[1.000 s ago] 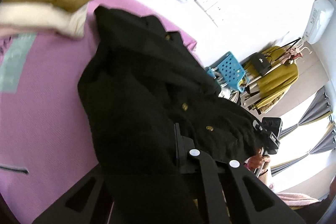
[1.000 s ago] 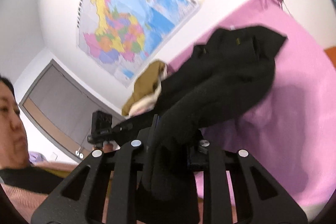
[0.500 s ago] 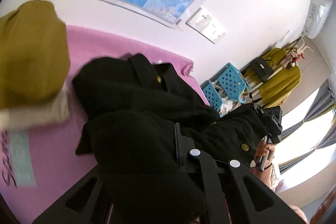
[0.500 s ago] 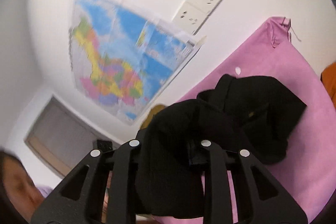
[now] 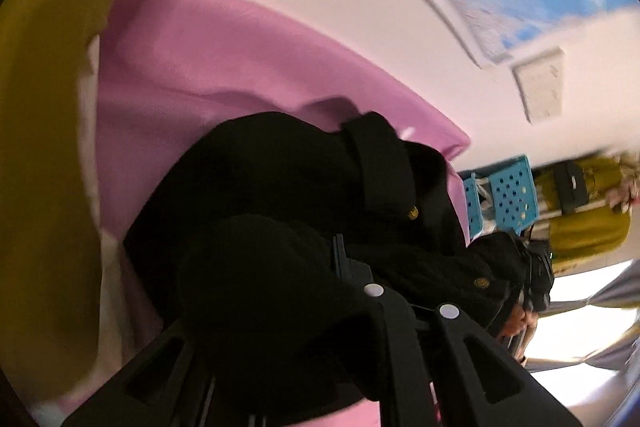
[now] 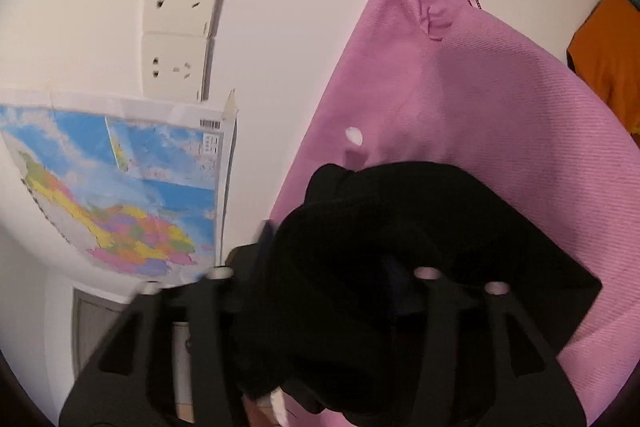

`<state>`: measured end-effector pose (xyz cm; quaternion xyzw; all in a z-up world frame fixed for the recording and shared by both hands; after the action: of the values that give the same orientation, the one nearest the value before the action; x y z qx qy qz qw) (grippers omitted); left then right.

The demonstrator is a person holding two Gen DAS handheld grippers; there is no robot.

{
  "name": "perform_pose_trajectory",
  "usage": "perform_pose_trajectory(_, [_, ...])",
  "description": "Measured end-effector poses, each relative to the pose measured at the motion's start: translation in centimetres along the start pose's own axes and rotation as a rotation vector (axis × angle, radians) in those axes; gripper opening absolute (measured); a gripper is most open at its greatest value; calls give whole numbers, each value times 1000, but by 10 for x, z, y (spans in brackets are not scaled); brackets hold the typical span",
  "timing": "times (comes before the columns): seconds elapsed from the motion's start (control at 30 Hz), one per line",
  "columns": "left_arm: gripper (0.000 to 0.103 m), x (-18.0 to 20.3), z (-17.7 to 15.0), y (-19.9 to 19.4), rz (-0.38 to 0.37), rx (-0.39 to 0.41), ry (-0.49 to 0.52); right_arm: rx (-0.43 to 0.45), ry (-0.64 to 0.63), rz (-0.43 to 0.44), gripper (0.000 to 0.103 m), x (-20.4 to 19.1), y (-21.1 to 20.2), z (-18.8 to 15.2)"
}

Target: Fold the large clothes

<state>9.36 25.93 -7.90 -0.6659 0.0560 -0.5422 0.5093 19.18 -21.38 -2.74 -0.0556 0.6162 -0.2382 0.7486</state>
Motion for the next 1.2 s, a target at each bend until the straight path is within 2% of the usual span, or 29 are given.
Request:
perform_pose_trajectory(0.03, [10, -4, 5, 4, -14, -12, -20, 9, -4, 15, 80, -2, -1, 1])
perform_pose_trajectory(0.13, [12, -11, 10, 12, -51, -38, -65, 38, -134, 32, 89, -27, -9, -4])
perform_pose_trajectory(0.23, [25, -9, 5, 15, -76, -36, -47, 61, -223, 34, 93, -44, -15, -16])
perform_pose_trajectory(0.3, [41, -8, 3, 12, -104, -21, -39, 51, -331, -26, 93, -58, -14, -30])
perform_pose_trajectory(0.37, [55, -8, 0, 7, -139, -9, -36, 5, -486, -104, 92, -80, -3, -54])
perform_pose_trajectory(0.43, [59, -8, -3, 0, -152, 16, -31, -39, -706, -211, 90, -106, 17, -86])
perform_pose_trajectory(0.47, [61, -7, -6, -3, -155, 26, -23, -53, -775, -257, 90, -111, 25, -95])
perform_pose_trajectory(0.5, [63, -6, -8, -7, -161, 40, -16, -83, -888, -331, 90, -119, 40, -110])
perform_pose_trajectory(0.57, [64, -3, -13, -16, -154, 81, 17, -143, -1019, -457, 87, -119, 74, -126])
perform_pose_trajectory(0.6, [64, -1, -16, -20, -153, 101, 32, -168, -1029, -504, 84, -113, 88, -127])
perform_pose_trajectory(0.67, [69, 7, -27, -30, -150, 135, 95, -203, -1010, -536, 61, -103, 105, -124])
perform_pose_trajectory(0.7, [70, 13, -31, -34, -138, 147, 120, -217, -999, -556, 39, -97, 113, -120])
perform_pose_trajectory(0.73, [70, 18, -38, -38, -123, 166, 160, -223, -986, -548, 26, -94, 118, -115])
perform_pose_trajectory(0.8, [70, 29, -49, -43, -87, 187, 243, -193, -986, -518, 9, -101, 117, -109])
perform_pose_trajectory(0.87, [70, 43, -63, -45, -55, 203, 331, -110, -983, -459, 5, -120, 106, -100])
perform_pose_trajectory(0.97, [73, 55, -78, -45, -5, 227, 457, 31, -992, -401, 5, -150, 91, -84])
perform_pose_trajectory(1.0, [74, 58, -82, -42, 18, 234, 487, 43, -987, -395, 5, -150, 91, -83])
perform_pose_trajectory(1.03, [75, 60, -86, -37, 43, 241, 512, 33, -986, -412, 5, -147, 98, -79])
perform_pose_trajectory(1.07, [75, 60, -89, -35, 59, 240, 530, -13, -977, -459, 5, -136, 114, -75])
perform_pose_trajectory(1.13, [75, 59, -93, -22, 95, 225, 539, -152, -946, -534, 9, -107, 139, -77])
perform_pose_trajectory(1.17, [75, 58, -93, -16, 119, 222, 535, -180, -940, -560, 11, -98, 147, -80])
perform_pose_trajectory(1.2, [75, 53, -92, -9, 165, 223, 534, -181, -949, -567, 18, -94, 147, -84])
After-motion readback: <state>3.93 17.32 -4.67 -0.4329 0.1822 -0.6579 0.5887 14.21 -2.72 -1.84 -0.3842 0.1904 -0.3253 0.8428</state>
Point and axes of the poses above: each gripper's, at about its wrist camera, not at the fingertips, and y roughly the way its jaws point, x to its right, z to its top, the point moved 3 cm from there along y, roughly the way its jaws point, and after that the axes turned 7 degrees about -y, right-handed, at the moved point
